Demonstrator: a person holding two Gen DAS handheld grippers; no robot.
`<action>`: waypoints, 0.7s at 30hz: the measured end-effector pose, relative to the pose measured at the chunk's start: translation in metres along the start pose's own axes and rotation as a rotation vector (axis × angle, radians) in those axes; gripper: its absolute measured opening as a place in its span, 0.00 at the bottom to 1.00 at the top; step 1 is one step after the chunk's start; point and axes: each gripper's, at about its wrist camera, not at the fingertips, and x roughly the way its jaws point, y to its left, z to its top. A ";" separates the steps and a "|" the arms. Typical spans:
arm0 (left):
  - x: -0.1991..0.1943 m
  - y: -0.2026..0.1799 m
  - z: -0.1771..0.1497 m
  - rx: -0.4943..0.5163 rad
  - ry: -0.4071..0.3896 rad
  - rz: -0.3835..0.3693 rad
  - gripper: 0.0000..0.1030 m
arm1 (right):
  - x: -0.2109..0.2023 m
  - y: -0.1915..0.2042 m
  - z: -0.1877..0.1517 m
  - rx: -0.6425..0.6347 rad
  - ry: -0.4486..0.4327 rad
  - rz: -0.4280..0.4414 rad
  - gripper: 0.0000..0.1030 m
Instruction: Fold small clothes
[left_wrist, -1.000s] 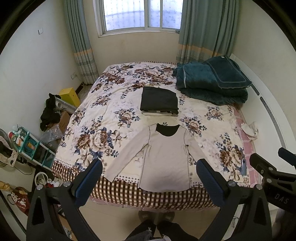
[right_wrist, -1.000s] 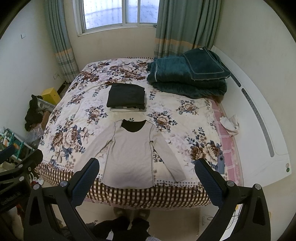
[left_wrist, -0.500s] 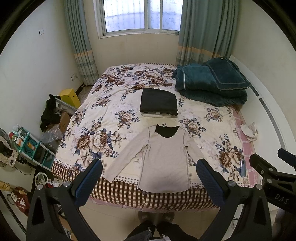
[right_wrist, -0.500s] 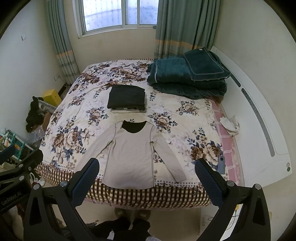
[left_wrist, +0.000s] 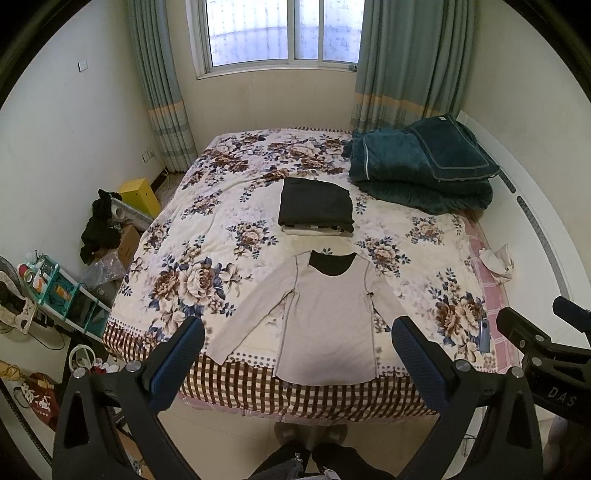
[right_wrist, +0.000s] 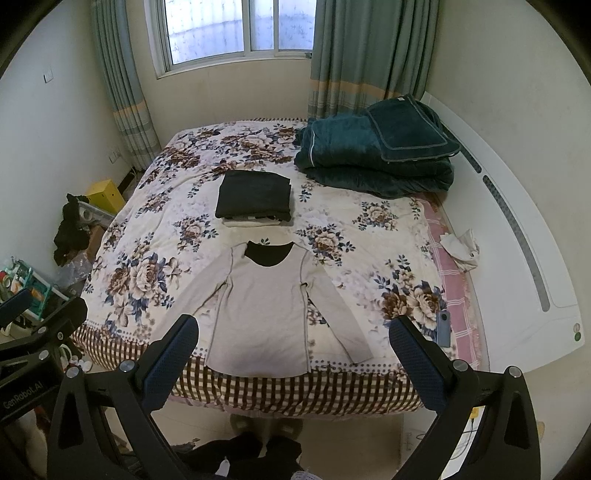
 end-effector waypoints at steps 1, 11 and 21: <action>-0.001 -0.001 0.002 0.002 -0.001 -0.001 1.00 | 0.001 -0.001 -0.001 0.001 0.000 0.000 1.00; -0.004 -0.006 0.011 0.004 -0.006 0.000 1.00 | 0.005 -0.002 -0.006 0.002 -0.005 0.002 1.00; 0.013 -0.003 0.024 0.000 -0.031 0.026 1.00 | -0.001 0.001 0.000 0.020 0.015 0.004 1.00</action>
